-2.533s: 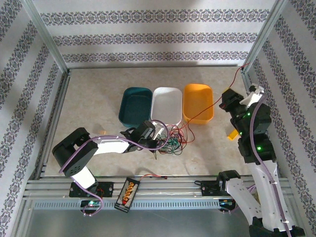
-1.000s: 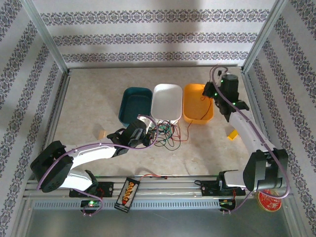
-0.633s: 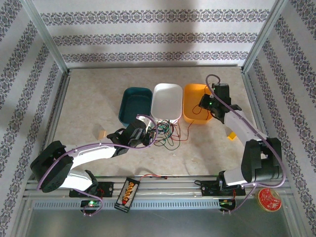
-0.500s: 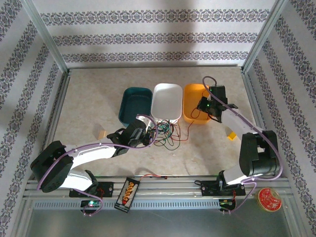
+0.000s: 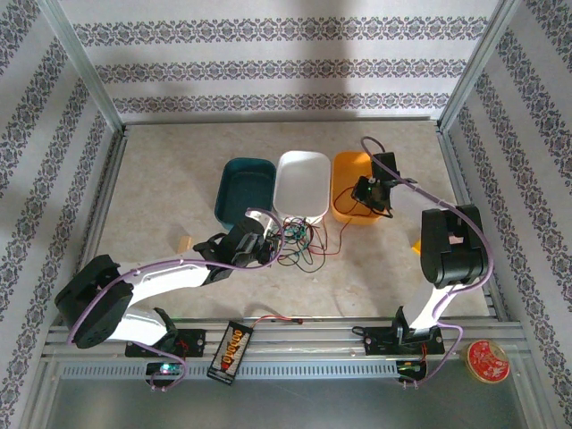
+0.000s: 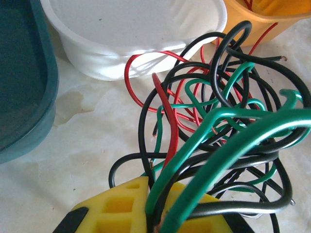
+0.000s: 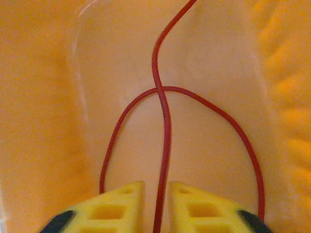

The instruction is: Untangle the cables

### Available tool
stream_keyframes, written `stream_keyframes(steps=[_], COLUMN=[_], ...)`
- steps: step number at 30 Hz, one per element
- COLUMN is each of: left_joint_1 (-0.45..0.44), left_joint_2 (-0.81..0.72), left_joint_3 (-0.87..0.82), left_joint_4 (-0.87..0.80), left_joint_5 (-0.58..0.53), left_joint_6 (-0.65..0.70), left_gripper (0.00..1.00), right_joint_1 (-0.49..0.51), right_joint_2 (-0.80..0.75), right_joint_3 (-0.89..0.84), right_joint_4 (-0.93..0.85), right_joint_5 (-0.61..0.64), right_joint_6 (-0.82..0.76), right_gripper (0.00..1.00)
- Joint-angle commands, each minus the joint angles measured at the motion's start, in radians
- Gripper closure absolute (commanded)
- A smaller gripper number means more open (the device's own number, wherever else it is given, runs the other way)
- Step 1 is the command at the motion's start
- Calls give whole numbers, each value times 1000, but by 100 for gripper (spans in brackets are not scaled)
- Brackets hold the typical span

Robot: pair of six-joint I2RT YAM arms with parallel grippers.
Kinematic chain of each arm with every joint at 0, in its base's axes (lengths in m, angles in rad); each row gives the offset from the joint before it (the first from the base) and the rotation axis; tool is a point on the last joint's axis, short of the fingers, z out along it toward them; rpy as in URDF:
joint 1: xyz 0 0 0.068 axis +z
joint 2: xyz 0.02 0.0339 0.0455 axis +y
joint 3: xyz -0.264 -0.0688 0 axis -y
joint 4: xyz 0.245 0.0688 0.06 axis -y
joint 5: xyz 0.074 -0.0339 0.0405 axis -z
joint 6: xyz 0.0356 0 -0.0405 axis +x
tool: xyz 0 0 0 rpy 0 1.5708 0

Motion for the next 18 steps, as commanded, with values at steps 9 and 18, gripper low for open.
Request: stream_keyframes(steps=[9, 18], left_joint_1=[8, 8], left_joint_2=[-19, -11], left_joint_3=[-14, -16], left_joint_4=[58, 64], left_joint_5=[-17, -17], left_joint_6=[-19, -22], left_gripper=[100, 100], right_joint_1=[4, 42], right_joint_2=[-215, -521], right_joint_3=[-19, -182], right_joint_4=[-22, -47], right_joint_5=[151, 135], right_joint_6=[19, -1], right_gripper=[52, 50])
